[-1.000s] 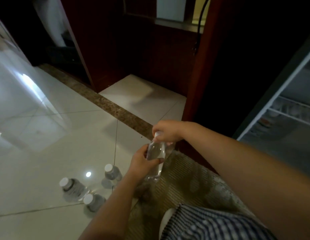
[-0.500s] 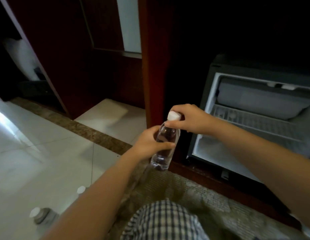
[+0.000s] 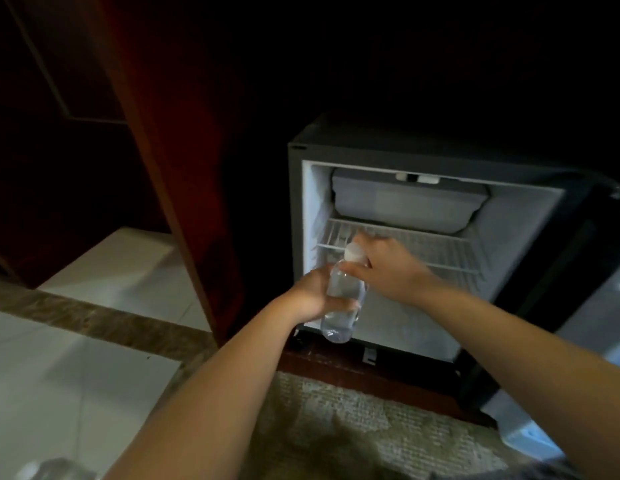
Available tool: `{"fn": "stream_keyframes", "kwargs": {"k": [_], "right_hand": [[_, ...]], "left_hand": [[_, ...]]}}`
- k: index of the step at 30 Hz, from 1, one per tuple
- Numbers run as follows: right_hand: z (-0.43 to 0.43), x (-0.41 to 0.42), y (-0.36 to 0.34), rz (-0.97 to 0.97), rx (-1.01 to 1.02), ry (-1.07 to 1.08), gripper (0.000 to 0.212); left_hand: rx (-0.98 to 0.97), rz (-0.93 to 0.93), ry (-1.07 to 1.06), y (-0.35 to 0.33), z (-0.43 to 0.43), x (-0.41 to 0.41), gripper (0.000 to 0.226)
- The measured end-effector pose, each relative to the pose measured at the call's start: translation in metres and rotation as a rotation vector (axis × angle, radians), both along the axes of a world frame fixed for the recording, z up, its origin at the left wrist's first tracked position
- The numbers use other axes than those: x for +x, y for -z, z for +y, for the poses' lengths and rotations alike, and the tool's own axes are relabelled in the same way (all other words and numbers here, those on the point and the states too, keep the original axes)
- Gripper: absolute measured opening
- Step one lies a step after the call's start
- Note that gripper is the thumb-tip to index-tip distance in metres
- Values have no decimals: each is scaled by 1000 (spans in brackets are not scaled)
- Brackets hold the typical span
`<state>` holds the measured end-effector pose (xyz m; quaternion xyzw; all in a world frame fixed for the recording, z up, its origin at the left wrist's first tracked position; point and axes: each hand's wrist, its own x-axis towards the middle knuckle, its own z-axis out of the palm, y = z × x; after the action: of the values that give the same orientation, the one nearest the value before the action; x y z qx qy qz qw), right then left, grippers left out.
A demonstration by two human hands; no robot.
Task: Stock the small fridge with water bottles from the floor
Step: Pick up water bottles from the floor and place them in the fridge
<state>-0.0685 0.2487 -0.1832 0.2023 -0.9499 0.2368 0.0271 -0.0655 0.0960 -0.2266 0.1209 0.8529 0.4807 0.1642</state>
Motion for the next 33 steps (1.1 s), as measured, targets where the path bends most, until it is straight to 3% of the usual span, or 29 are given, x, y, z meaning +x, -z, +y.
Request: {"fn": "stream_keyframes", "kwargs": {"k": [5, 13, 20, 23, 27, 30, 33], "right_hand": [[26, -37, 42, -111, 5, 139, 38], [34, -74, 99, -203, 37, 233, 36], [35, -95, 133, -207, 21, 260, 41], [32, -103, 141, -215, -3, 281, 41], [32, -109, 148, -233, -155, 312, 36], [32, -110, 153, -249, -220, 342, 35], [37, -111, 155, -260, -175, 386, 42]], "left_hand": [[-183, -37, -25, 35, 35, -31, 60], [-264, -184, -7, 81, 51, -63, 46], [-270, -280, -16, 106, 55, -88, 48], [-169, -369, -83, 109, 54, -96, 48], [278, -751, -319, 110, 54, -99, 35], [535, -837, -447, 113, 60, -104, 21], [733, -904, -558, 113, 71, -104, 24]]}}
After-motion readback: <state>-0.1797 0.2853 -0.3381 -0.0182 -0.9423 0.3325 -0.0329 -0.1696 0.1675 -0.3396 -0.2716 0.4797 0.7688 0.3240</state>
